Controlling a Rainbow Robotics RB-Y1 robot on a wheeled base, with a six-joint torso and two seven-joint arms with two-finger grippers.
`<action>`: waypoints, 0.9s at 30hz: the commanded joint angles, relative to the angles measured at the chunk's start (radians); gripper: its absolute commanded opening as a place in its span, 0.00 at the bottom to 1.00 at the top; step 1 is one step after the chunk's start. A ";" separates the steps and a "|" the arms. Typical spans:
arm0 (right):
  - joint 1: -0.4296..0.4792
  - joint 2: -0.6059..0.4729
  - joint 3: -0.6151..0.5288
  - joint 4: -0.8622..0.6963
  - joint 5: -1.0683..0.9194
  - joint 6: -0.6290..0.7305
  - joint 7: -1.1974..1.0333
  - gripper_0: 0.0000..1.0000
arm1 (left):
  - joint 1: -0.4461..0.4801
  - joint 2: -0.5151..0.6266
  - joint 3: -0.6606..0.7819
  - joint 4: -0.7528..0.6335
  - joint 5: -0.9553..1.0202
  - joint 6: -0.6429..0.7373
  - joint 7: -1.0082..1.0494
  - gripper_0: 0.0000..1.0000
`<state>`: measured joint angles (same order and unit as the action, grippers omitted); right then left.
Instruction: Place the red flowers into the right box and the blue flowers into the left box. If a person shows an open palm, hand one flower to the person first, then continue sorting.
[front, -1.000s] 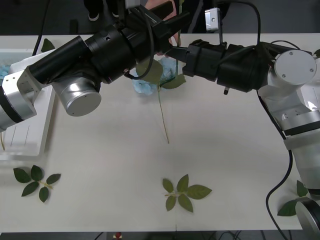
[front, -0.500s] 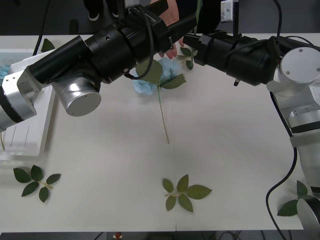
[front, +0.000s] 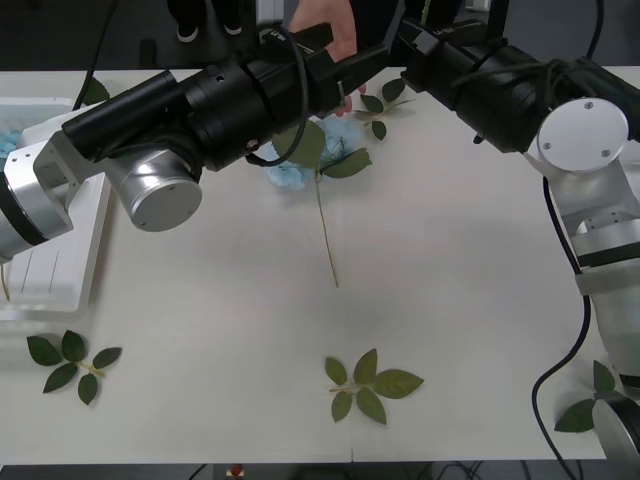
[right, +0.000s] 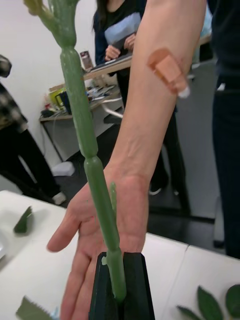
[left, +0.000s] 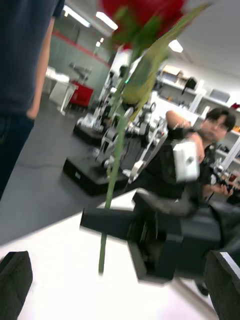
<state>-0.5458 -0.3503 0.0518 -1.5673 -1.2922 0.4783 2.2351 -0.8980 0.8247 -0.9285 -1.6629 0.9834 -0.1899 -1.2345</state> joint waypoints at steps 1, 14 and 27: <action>-0.032 -0.021 0.063 -0.043 0.057 -0.093 -0.046 0.00 | 0.007 -0.016 -0.004 0.034 0.011 0.096 0.033 1.00; -0.140 0.045 0.063 0.082 0.291 -0.129 -0.160 0.00 | -0.002 0.054 -0.004 0.074 0.067 0.468 0.188 1.00; -0.259 0.057 0.059 0.254 0.301 -0.156 -0.160 0.00 | -0.035 0.155 0.002 0.045 0.098 0.872 0.399 1.00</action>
<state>-0.7565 -0.2978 0.1171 -1.3182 -0.9919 0.3401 2.0973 -0.8982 0.9516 -0.9285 -1.5967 1.0683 0.6215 -0.8818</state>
